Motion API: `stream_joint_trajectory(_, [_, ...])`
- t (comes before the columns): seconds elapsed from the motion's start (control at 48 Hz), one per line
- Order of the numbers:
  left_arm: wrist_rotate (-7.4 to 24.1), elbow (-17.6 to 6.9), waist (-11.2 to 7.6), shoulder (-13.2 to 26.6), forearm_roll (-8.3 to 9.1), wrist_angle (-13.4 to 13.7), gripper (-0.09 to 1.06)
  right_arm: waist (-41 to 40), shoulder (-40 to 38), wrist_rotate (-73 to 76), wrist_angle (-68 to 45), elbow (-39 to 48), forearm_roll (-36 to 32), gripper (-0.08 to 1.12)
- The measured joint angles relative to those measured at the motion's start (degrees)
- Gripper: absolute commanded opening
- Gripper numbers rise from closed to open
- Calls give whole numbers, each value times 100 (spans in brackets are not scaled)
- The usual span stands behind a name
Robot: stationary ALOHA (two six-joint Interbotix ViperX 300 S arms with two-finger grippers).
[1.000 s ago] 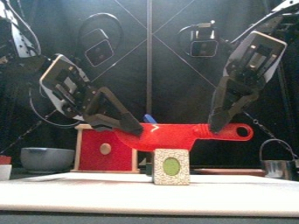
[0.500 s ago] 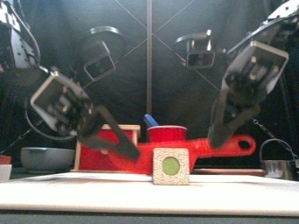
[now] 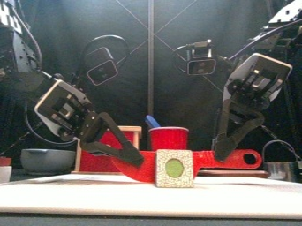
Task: Cut the sushi into 4 pieces with the knife
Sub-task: Cut the sushi into 4 pieces
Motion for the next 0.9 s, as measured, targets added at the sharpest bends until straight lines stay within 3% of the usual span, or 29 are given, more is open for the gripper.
stream_joint_trajectory(0.167, [18, 26, 220, -114, 255, 79, 36, -149, -114, 0, 79, 18, -123, 15])
stream_joint_trajectory(0.312, [9, 44, 237, -343, 475, 281, 36, -158, -360, -9, 114, 35, -158, 15])
stream_joint_trajectory(0.521, [-18, 53, 229, -958, 923, 738, 36, -26, -888, -9, 123, 149, -149, 15])
stream_joint_trajectory(0.708, [-53, 35, 70, -1090, 914, 756, 36, 185, -1002, 62, 97, 176, -141, 15])
stream_joint_trajectory(0.896, [-70, -9, -246, -888, 475, 615, 36, 360, -976, 79, 44, 167, -62, 15])
